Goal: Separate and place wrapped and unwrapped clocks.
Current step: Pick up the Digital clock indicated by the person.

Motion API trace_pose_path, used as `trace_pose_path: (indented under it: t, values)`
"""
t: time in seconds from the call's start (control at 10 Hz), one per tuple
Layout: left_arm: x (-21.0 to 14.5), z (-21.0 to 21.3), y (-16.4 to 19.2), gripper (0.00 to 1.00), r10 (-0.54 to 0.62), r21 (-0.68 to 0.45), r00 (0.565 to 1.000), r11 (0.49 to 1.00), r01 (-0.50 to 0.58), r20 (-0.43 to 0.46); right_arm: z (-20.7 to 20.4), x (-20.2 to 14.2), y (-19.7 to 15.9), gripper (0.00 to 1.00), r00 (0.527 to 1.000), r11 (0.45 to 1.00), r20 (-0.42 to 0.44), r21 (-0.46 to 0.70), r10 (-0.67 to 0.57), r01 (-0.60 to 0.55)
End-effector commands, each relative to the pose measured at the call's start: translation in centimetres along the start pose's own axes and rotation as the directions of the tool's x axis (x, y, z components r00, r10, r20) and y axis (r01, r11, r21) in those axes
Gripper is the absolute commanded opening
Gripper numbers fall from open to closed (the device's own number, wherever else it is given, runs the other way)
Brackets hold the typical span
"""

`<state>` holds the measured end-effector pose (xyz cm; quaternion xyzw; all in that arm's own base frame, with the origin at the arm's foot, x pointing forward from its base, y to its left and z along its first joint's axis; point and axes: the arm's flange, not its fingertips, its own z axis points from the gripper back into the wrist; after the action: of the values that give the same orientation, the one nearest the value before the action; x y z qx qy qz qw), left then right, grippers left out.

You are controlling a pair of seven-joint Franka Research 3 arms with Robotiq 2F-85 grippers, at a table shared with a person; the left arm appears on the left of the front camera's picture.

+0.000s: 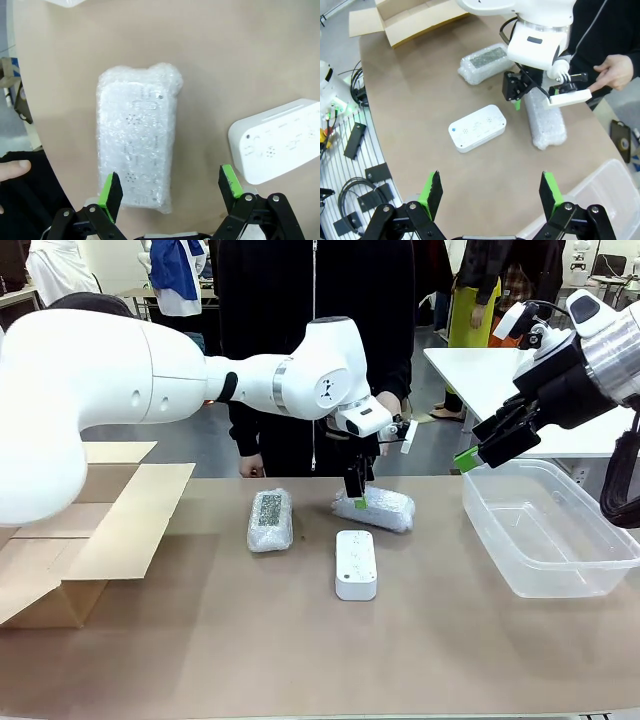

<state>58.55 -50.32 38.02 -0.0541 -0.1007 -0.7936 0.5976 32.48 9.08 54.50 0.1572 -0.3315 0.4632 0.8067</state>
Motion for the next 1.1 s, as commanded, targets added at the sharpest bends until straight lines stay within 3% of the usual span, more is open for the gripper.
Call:
trace_pose_path:
  t: [0.0,0.7,1.0]
  values:
    - [0.8,-0.8,2.7,1.0,-0.007,0.024,1.0,1.0,0.008,-0.021,-0.2,-0.1,-0.1,1.0,1.0,1.0,0.012,0.022,-0.004,0.004]
    - [2.4,-1.8,4.8,1.0,-0.043,-0.015,0.996,0.999,0.042,-0.082,-0.2,-0.1,-0.1,1.0,1.0,1.0,0.012,0.022,-0.004,0.004]
    - [2.2,-3.1,5.6,1.0,-0.061,0.017,0.992,0.998,0.063,-0.11,-0.2,-0.1,-0.1,1.0,1.0,1.0,0.012,0.022,-0.004,0.004]
